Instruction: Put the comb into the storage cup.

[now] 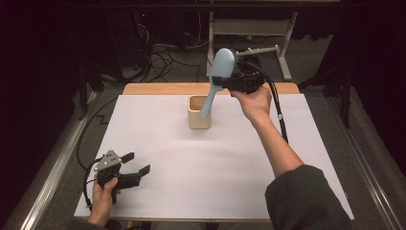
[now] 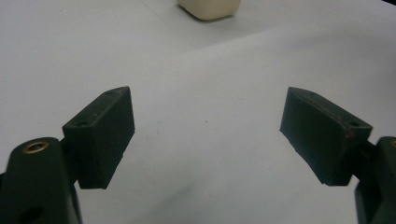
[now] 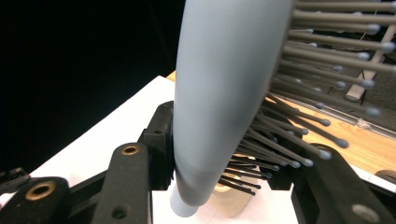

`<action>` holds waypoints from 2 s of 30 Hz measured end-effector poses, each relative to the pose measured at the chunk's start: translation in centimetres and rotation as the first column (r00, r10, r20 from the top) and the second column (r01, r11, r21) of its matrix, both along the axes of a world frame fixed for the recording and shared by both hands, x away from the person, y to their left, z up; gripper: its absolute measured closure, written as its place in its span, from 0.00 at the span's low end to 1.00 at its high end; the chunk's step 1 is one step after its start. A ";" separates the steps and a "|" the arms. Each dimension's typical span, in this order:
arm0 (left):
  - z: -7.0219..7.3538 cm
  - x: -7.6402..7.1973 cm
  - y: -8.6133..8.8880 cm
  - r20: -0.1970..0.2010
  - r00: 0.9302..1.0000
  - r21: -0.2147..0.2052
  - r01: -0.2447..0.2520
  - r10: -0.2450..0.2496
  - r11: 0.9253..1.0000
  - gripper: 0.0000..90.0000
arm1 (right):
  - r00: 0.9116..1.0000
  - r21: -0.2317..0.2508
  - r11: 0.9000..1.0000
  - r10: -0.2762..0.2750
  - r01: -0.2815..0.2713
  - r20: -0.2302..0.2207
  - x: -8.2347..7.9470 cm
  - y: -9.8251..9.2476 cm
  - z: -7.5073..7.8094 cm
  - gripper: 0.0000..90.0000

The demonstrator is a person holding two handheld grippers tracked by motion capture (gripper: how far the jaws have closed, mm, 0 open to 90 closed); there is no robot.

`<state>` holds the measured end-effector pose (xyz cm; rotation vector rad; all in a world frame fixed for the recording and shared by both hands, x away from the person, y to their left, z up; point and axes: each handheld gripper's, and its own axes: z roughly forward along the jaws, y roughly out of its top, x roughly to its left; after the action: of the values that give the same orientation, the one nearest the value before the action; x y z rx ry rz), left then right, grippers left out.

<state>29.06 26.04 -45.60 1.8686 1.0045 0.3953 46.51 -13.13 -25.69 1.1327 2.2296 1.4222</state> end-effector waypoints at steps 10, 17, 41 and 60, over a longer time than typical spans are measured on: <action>0.0 0.0 0.0 0.002 1.000 0.000 0.004 -0.004 1.000 0.21 | 1.000 -0.015 1.000 -0.022 0.022 0.001 1.3 1.3 0.3 0.62; 0.0 0.0 0.0 0.002 1.000 -0.001 0.008 -0.008 1.000 0.21 | 0.999 -0.034 0.999 -0.039 0.039 0.006 1.9 1.8 0.2 0.62; 0.1 -0.1 0.0 0.008 1.000 -0.017 0.002 -0.002 1.000 0.18 | 0.996 -0.069 0.993 -0.090 0.091 0.016 3.8 3.4 -1.4 0.61; 0.1 -0.1 0.1 0.011 1.000 -0.022 0.001 -0.001 1.000 0.18 | 0.996 -0.103 0.991 -0.085 0.082 -0.021 4.6 4.0 -2.9 0.61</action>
<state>28.96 26.16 -45.55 1.8457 0.9966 0.3923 51.12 -9.08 -28.62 1.2011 2.2165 1.2532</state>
